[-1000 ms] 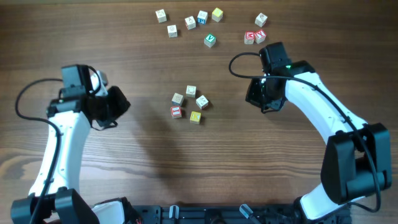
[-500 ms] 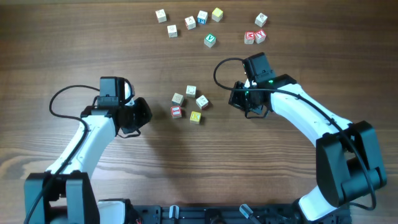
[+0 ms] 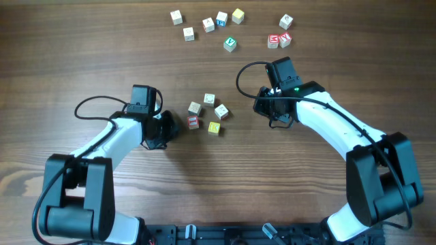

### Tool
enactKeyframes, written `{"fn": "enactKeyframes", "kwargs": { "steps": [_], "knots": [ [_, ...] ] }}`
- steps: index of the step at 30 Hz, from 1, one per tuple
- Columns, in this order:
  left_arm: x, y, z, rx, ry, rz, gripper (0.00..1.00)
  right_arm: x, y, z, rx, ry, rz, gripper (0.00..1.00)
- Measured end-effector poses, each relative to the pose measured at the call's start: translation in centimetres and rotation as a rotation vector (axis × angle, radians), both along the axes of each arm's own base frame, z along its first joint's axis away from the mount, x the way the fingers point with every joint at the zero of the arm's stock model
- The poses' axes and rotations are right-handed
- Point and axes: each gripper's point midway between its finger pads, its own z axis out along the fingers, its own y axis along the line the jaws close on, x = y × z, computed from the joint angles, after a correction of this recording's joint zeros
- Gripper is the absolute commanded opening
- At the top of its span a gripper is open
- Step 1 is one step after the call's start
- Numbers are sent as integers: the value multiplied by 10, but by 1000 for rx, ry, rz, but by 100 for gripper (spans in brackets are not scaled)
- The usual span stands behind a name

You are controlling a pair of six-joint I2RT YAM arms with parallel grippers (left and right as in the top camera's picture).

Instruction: Form a circle

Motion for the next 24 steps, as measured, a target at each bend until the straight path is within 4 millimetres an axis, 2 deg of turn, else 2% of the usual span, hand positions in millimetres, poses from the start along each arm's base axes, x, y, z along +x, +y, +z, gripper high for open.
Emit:
{"fn": "enactKeyframes", "kwargs": {
  "steps": [3, 24],
  "knots": [
    [2, -3, 0, -18, -1, 6, 4, 2, 0, 1, 2, -7, -9, 24],
    [15, -24, 7, -154, -32, 20, 4, 4, 0, 1, 3, -15, -13, 25]
  ]
}}
